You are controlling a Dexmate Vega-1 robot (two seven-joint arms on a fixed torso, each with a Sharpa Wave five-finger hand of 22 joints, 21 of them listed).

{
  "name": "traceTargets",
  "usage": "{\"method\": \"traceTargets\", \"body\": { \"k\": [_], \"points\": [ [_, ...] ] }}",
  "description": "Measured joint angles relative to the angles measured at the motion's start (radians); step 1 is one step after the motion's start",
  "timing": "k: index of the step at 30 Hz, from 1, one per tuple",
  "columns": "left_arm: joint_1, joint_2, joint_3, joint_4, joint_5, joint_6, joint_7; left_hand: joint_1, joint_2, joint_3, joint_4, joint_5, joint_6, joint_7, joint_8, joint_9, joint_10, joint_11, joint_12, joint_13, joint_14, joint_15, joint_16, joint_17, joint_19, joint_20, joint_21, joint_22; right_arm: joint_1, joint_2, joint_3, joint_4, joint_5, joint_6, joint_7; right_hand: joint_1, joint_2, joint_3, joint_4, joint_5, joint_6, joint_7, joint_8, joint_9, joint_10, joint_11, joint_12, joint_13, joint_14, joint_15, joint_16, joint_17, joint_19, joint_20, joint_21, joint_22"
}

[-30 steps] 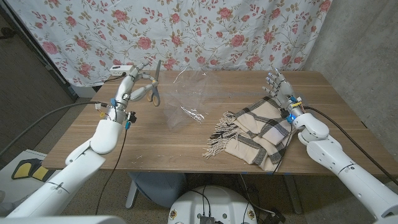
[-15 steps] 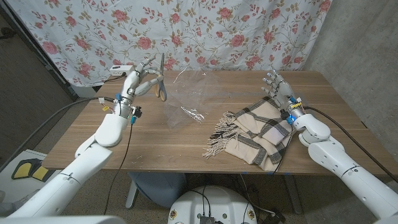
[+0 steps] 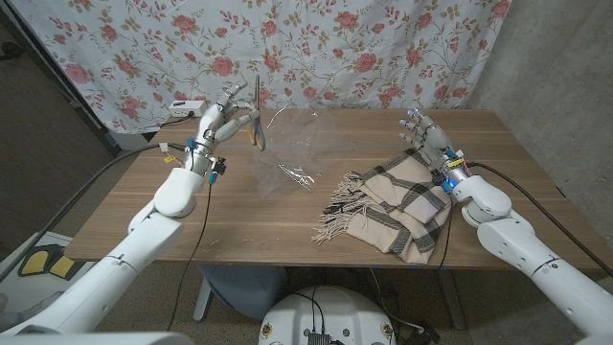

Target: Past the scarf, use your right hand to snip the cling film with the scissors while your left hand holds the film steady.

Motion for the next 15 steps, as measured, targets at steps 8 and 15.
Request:
{"method": "traceTargets", "body": {
  "k": [8, 15],
  "points": [
    [-0.032, -0.015, 0.023, 0.026, -0.067, -0.013, -0.052, 0.0, 0.0, 0.0, 0.0, -0.001, 0.0, 0.0, 0.0, 0.0, 0.0, 0.0, 0.0, 0.0, 0.0, 0.0, 0.0, 0.0, 0.0, 0.0, 0.0, 0.0, -0.01, -0.015, 0.003, -0.025, -0.011, 0.006, 0.003, 0.013, 0.006, 0.008, 0.0, 0.0, 0.0, 0.0, 0.0, 0.0, 0.0, 0.0, 0.0, 0.0, 0.0, 0.0, 0.0, 0.0, 0.0, 0.0, 0.0, 0.0],
    [-0.054, -0.027, 0.041, 0.044, -0.13, -0.015, -0.102, 0.002, 0.002, -0.004, 0.004, -0.002, 0.0, 0.0, 0.0, 0.0, 0.0, 0.0, 0.0, 0.0, 0.0, 0.0, 0.0, 0.0, 0.0, 0.0, 0.0, 0.0, -0.013, -0.031, 0.002, -0.049, -0.02, 0.006, 0.011, 0.034, 0.005, 0.018, -0.003, 0.0, 0.006, -0.006, 0.008, 0.001, 0.0, 0.0, 0.0, 0.004, 0.0, 0.0, 0.0, 0.0, 0.0, 0.0, 0.0, 0.0]
  ]
}}
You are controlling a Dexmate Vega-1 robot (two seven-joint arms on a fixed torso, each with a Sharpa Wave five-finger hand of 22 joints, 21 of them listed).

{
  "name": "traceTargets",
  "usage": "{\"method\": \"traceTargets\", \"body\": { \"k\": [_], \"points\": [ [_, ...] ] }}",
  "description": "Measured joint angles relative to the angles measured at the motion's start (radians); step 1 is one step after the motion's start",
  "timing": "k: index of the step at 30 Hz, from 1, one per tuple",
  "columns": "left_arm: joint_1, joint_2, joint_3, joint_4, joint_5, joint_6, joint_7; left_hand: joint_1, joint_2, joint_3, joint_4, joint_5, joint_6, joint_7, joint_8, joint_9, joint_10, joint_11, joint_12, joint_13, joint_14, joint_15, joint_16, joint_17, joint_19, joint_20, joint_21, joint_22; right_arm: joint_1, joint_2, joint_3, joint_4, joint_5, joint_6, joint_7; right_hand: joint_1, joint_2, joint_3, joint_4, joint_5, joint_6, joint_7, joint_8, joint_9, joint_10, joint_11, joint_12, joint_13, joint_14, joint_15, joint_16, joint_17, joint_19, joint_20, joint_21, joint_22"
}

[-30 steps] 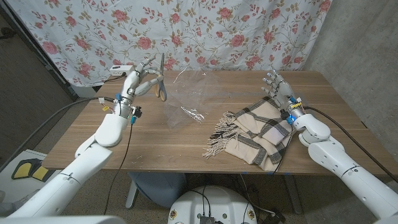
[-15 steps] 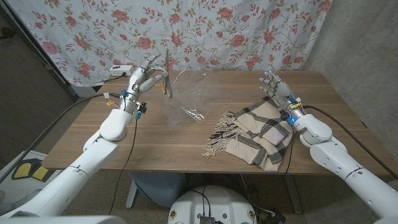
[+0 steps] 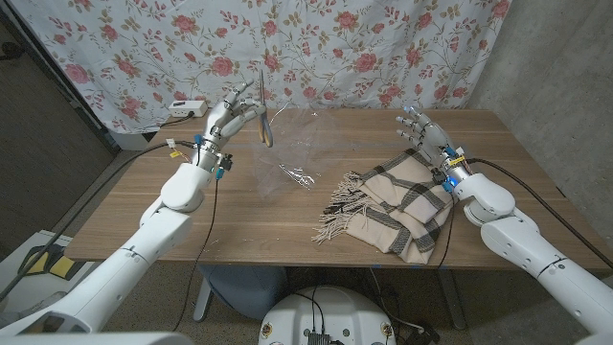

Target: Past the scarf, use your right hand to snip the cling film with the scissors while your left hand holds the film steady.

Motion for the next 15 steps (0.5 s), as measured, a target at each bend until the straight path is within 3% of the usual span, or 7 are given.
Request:
{"method": "traceTargets", "body": {
  "k": [11, 15],
  "points": [
    [-0.039, -0.019, 0.029, 0.027, -0.098, 0.002, -0.081, 0.001, -0.001, -0.003, -0.003, -0.003, 0.0, 0.0, 0.0, 0.0, 0.0, 0.0, -0.003, 0.0, 0.0, 0.0, 0.0, 0.0, 0.0, 0.0, 0.0, 0.0, -0.003, -0.021, -0.007, -0.021, -0.009, -0.011, 0.015, 0.026, -0.005, 0.011, 0.002, 0.0, 0.071, -0.035, 0.025, 0.0, -0.013, 0.006, -0.016, 0.004, -0.009, 0.009, 0.0, 0.0, 0.0, 0.0, 0.0, 0.0],
    [-0.058, -0.029, 0.041, 0.041, -0.131, 0.009, -0.112, 0.001, -0.001, -0.003, -0.003, -0.004, 0.0, 0.0, 0.0, 0.0, 0.0, 0.0, 0.0, 0.0, 0.0, 0.0, -0.004, 0.0, -0.004, 0.004, 0.0, 0.0, -0.004, -0.027, -0.012, -0.026, -0.011, -0.016, 0.023, 0.026, -0.005, 0.011, 0.002, 0.0, 0.094, -0.033, 0.03, 0.0, -0.013, 0.006, -0.016, 0.004, -0.009, 0.009, 0.0, 0.0, 0.0, 0.0, 0.0, 0.002]
  ]
}}
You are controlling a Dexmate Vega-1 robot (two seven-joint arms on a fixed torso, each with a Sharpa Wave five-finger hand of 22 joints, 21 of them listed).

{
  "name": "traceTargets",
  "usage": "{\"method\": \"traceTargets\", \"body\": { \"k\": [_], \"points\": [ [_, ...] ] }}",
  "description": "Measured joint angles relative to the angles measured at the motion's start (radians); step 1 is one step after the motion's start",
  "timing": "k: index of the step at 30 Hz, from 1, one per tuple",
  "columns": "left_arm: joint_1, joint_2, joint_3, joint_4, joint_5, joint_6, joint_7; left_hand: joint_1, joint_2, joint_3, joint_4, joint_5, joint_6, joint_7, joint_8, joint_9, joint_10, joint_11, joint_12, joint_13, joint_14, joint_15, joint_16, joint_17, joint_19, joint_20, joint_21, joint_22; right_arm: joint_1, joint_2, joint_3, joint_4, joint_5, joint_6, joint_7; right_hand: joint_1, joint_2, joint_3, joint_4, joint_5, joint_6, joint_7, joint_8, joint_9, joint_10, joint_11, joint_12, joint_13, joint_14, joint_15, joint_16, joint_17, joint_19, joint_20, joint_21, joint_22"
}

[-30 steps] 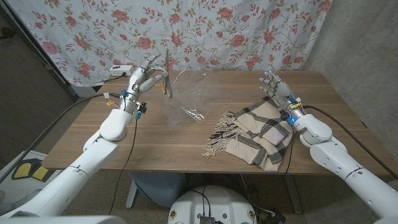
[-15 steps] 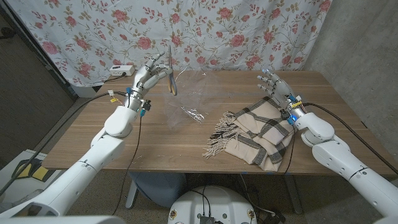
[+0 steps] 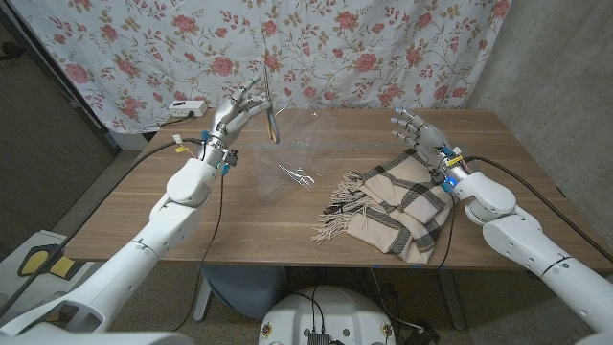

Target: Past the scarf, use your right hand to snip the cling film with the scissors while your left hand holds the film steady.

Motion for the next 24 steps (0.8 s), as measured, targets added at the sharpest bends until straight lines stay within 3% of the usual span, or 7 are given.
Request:
{"method": "traceTargets", "body": {
  "k": [9, 18, 24],
  "points": [
    [-0.025, -0.011, 0.015, 0.017, -0.073, 0.013, -0.08, 0.0, 0.0, -0.004, 0.004, 0.0, 0.0, 0.0, 0.0, 0.0, 0.0, 0.0, 0.0, 0.0, 0.0, 0.0, 0.0, 0.0, 0.0, 0.0, 0.0, 0.0, 0.001, -0.01, -0.013, -0.011, -0.002, -0.006, 0.01, 0.009, 0.001, 0.006, 0.006, 0.0, 0.071, -0.001, 0.023, 0.005, -0.005, 0.005, -0.004, 0.005, -0.005, 0.005, 0.0, 0.003, -0.004, 0.004, 0.0, 0.001],
    [-0.073, -0.04, 0.04, 0.059, -0.134, 0.018, -0.151, 0.006, 0.001, -0.008, 0.0, 0.0, 0.014, -0.004, 0.0, 0.0, 0.0, 0.0, 0.0, -0.003, 0.0, 0.0, 0.0, 0.0, 0.0, 0.0, 0.0, 0.0, 0.014, -0.016, -0.029, -0.02, -0.011, -0.031, 0.029, 0.009, 0.002, 0.008, 0.008, 0.0, 0.123, -0.022, 0.036, 0.009, -0.011, 0.0, -0.008, 0.004, -0.015, 0.007, 0.0, 0.003, -0.007, 0.0, 0.0, 0.001],
    [-0.082, -0.049, 0.042, 0.069, -0.176, 0.021, -0.194, 0.005, 0.003, -0.008, 0.0, -0.001, 0.014, -0.004, 0.0, 0.0, 0.0, 0.0, 0.0, -0.009, 0.0, 0.0, 0.0, 0.0, 0.0, 0.0, 0.0, 0.0, 0.022, -0.017, -0.04, -0.026, -0.015, -0.04, 0.037, 0.021, 0.008, 0.01, 0.01, 0.0, 0.152, -0.026, 0.043, 0.009, -0.047, 0.003, -0.023, 0.005, -0.02, 0.012, 0.0, 0.003, -0.014, 0.0, 0.0, 0.001]
  ]
}}
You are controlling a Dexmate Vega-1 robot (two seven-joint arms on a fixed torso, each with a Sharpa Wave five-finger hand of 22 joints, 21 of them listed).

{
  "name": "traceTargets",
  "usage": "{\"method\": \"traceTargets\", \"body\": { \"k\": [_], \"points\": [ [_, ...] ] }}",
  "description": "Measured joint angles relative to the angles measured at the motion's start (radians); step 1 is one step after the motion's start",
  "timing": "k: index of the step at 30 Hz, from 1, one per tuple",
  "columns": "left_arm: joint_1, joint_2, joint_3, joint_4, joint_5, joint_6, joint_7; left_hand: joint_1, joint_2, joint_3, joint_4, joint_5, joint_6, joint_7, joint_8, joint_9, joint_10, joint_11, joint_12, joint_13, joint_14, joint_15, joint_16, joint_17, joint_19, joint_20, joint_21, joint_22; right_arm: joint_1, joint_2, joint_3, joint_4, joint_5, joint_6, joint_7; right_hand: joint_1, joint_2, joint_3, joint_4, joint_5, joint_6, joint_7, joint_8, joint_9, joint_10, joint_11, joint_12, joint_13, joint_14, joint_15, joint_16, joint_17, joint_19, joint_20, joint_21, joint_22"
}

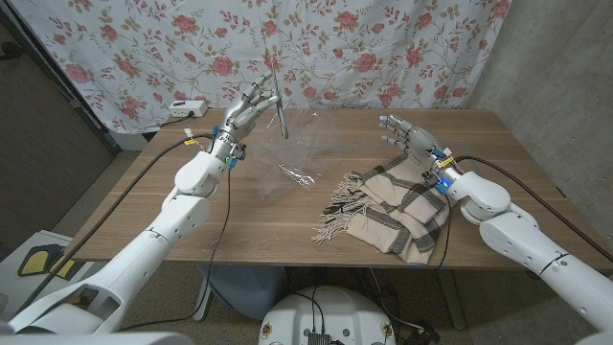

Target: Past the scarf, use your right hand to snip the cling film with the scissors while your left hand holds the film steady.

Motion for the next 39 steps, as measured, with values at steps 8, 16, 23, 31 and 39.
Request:
{"method": "traceTargets", "body": {
  "k": [8, 16, 23, 31, 39],
  "points": [
    [-0.012, -0.014, 0.004, 0.014, -0.047, 0.013, -0.051, 0.0, 0.0, 0.0, 0.0, 0.002, 0.0, 0.0, 0.0, 0.0, 0.0, 0.0, -0.001, -0.001, 0.0, 0.0, -0.004, 0.0, 0.0, 0.0, 0.0, 0.0, 0.012, 0.0, -0.016, -0.004, -0.004, -0.007, 0.011, 0.011, 0.005, 0.009, 0.002, 0.0, 0.014, 0.003, 0.0, 0.0, -0.012, -0.001, -0.009, 0.0, -0.011, 0.0, 0.0, 0.0, 0.0, 0.0, 0.0, 0.0],
    [-0.032, -0.028, 0.012, 0.033, -0.084, 0.034, -0.103, 0.0, 0.0, -0.008, 0.0, 0.002, 0.0, 0.0, 0.0, 0.0, 0.0, 0.0, 0.0, 0.0, 0.0, 0.0, -0.004, 0.0, -0.009, 0.002, 0.0, 0.0, 0.021, 0.002, -0.031, -0.005, -0.002, -0.01, 0.028, 0.037, 0.016, 0.022, -0.005, 0.004, 0.05, 0.014, 0.011, 0.005, -0.03, 0.002, -0.017, -0.001, -0.011, 0.0, 0.0, 0.0, -0.011, 0.0, 0.0, 0.0],
    [-0.058, -0.044, 0.023, 0.058, -0.107, 0.052, -0.148, 0.001, 0.0, -0.008, 0.0, 0.002, 0.0, 0.0, 0.0, 0.0, 0.0, 0.0, 0.0, 0.0, 0.0, 0.0, -0.008, 0.0, -0.009, 0.002, 0.0, 0.0, 0.03, 0.002, -0.043, -0.005, 0.0, -0.017, 0.044, 0.057, 0.02, 0.034, -0.011, 0.012, 0.079, 0.033, 0.015, 0.005, -0.035, -0.003, -0.017, -0.003, -0.023, 0.002, -0.005, 0.0, -0.015, 0.004, 0.0, -0.003],
    [-0.065, -0.049, 0.026, 0.066, -0.127, 0.074, -0.193, 0.003, 0.003, -0.008, 0.0, 0.002, -0.001, -0.001, 0.0, 0.0, 0.0, 0.0, 0.0, 0.0, 0.0, 0.0, -0.011, 0.0, -0.013, 0.005, 0.0, 0.0, 0.031, -0.006, -0.053, -0.029, -0.001, -0.021, 0.044, 0.079, 0.021, 0.04, -0.013, 0.012, 0.1, 0.054, 0.022, 0.009, -0.035, -0.003, -0.017, -0.008, -0.026, 0.005, -0.005, 0.0, -0.016, 0.005, 0.0, -0.003],
    [-0.098, -0.077, 0.041, 0.113, -0.143, 0.091, -0.226, 0.003, 0.003, -0.011, 0.003, 0.002, -0.004, -0.004, 0.0, 0.0, 0.0, 0.0, 0.0, 0.0, 0.0, 0.0, -0.011, -0.002, -0.013, 0.005, 0.0, 0.0, 0.027, -0.014, -0.06, -0.055, -0.023, -0.065, 0.015, 0.083, 0.017, 0.042, -0.014, 0.012, 0.113, 0.06, 0.026, 0.009, -0.04, 0.003, -0.016, -0.008, -0.031, 0.009, -0.005, 0.0, -0.02, 0.009, 0.0, -0.003]
  ]
}}
